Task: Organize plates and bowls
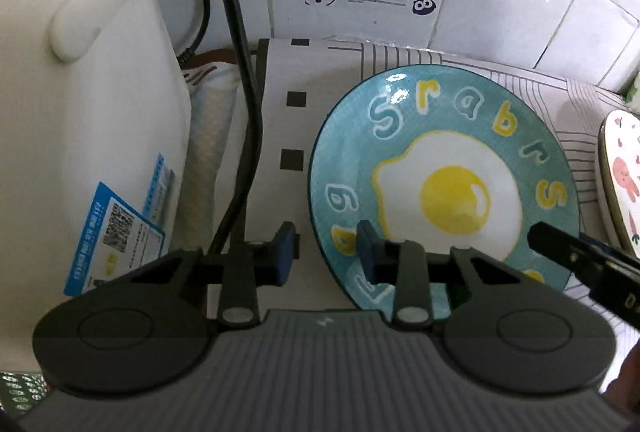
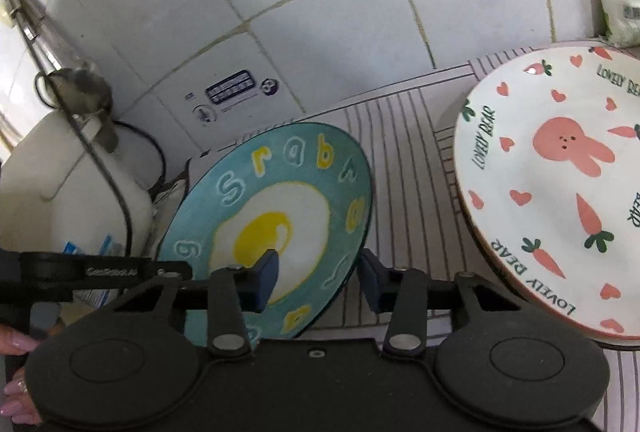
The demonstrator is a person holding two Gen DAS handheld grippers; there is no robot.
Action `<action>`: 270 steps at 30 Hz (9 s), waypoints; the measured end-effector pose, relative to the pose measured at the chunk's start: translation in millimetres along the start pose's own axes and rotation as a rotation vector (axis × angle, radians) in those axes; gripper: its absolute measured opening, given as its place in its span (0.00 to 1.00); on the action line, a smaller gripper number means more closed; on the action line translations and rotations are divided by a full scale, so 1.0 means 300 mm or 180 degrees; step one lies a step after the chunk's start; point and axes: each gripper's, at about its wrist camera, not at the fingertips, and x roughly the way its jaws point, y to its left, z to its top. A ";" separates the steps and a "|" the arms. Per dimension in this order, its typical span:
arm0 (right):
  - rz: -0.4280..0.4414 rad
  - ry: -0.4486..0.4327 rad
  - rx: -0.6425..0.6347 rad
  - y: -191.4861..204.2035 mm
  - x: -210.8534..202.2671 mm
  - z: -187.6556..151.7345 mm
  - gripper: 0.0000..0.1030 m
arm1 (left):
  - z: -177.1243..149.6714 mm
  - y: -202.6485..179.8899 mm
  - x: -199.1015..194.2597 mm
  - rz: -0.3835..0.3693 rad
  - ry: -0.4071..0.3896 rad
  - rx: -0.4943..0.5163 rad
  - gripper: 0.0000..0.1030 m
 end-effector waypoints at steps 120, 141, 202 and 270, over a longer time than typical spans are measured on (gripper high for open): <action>-0.1440 -0.0195 -0.0609 -0.235 -0.640 0.134 0.48 | 0.079 -0.869 -0.369 -0.0447 0.0094 0.1852 0.41; -0.1296 -0.0366 -0.0698 -0.339 -1.047 0.115 0.63 | -0.023 -1.137 -0.673 -0.0592 0.0159 0.1965 0.74; -0.1148 -0.0516 -0.1160 -1.506 -1.011 0.005 0.92 | -0.289 -2.222 -0.146 -0.1102 0.0428 0.1278 0.63; 0.0019 -0.0090 -0.2025 -0.970 -0.611 0.008 0.92 | -0.280 -1.557 -0.112 -0.0426 0.0621 0.0625 0.26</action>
